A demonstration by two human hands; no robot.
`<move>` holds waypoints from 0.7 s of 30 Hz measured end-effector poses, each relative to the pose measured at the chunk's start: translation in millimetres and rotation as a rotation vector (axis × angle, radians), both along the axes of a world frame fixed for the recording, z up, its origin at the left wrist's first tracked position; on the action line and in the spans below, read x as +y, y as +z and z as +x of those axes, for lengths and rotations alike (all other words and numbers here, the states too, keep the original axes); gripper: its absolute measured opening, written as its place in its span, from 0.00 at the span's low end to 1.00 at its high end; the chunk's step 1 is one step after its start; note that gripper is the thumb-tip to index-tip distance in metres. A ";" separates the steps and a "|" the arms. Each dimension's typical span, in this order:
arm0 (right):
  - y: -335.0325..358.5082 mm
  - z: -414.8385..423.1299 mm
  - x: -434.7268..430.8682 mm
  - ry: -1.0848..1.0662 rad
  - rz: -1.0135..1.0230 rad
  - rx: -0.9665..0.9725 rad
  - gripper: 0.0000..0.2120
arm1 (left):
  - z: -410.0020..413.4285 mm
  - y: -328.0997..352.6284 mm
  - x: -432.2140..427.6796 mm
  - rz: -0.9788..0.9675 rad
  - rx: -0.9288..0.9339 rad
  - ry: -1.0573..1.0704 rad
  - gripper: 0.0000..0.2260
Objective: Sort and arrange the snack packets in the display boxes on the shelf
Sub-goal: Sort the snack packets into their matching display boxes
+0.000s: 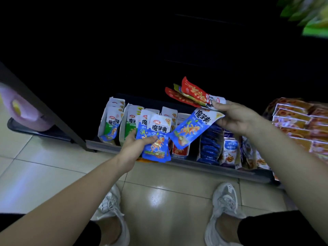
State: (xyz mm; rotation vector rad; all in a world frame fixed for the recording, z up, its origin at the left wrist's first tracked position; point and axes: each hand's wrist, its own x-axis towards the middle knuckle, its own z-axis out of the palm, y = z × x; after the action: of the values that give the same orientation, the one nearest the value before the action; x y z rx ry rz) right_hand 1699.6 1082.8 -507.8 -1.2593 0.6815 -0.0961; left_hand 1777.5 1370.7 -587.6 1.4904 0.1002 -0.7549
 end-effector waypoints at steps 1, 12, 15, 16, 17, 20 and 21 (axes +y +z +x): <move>-7.2 -1.2 0.5 -0.006 -0.029 0.012 0.10 | -2.1 1.5 -3.2 -0.020 0.008 -0.016 0.18; -52.1 -6.3 5.0 0.048 -0.716 -0.013 0.26 | 7.0 -18.6 7.3 0.150 -0.141 0.231 0.13; -67.5 -2.8 7.3 -0.092 -0.578 0.026 0.24 | 9.6 -24.4 12.3 0.156 -0.134 0.256 0.15; -73.2 -0.8 5.0 -0.149 -0.531 0.046 0.22 | 10.0 -25.9 13.0 0.153 -0.130 0.256 0.15; -75.2 0.1 4.2 -0.199 -0.465 0.057 0.19 | 9.7 -26.5 13.0 0.146 -0.129 0.254 0.15; -83.1 6.7 -9.0 -0.301 -0.309 0.082 0.10 | 9.2 -26.6 11.1 0.129 -0.125 0.243 0.15; -81.3 8.5 -11.1 -0.298 -0.275 0.086 0.12 | 9.1 -26.0 9.8 0.122 -0.125 0.238 0.15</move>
State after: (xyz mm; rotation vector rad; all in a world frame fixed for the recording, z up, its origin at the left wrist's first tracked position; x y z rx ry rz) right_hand 1708.1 1071.6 -589.1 -1.4228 0.9521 -0.3935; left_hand 1786.7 1380.6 -613.7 1.6046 0.2282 -0.4690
